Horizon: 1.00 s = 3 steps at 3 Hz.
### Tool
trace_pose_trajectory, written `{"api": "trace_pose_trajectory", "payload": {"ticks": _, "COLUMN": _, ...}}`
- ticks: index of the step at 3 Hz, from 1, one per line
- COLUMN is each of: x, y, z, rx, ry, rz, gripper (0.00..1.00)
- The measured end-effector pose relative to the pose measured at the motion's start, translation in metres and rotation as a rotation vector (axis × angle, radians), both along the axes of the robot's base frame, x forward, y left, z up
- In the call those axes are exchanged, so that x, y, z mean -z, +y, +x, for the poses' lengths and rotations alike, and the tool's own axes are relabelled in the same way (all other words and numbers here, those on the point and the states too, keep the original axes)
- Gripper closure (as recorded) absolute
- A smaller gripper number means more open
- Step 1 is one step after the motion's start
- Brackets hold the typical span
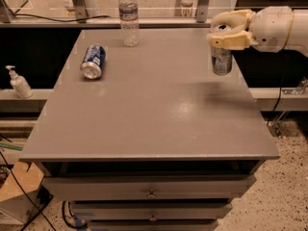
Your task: Place redbull can upright
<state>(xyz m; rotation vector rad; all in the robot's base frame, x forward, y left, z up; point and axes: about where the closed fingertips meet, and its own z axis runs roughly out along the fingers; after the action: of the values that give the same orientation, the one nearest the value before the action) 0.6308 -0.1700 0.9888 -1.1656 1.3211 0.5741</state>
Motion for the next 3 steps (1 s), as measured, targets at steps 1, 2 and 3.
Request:
{"api": "trace_pose_trajectory", "payload": {"ticks": 1, "x": 0.004, "y": -0.008, "z": -0.001, "rx": 0.005, "ry": -0.001, "rz": 0.051, "gripper": 1.0}}
{"api": "trace_pose_trajectory", "payload": {"ticks": 2, "x": 0.008, "y": -0.013, "z": -0.002, "rx": 0.009, "ry": 0.001, "rz": 0.089, "gripper": 1.0}}
{"api": "trace_pose_trajectory", "payload": {"ticks": 3, "x": 0.019, "y": -0.018, "z": -0.002, "rx": 0.012, "ry": -0.002, "rz": 0.12, "gripper": 0.84}}
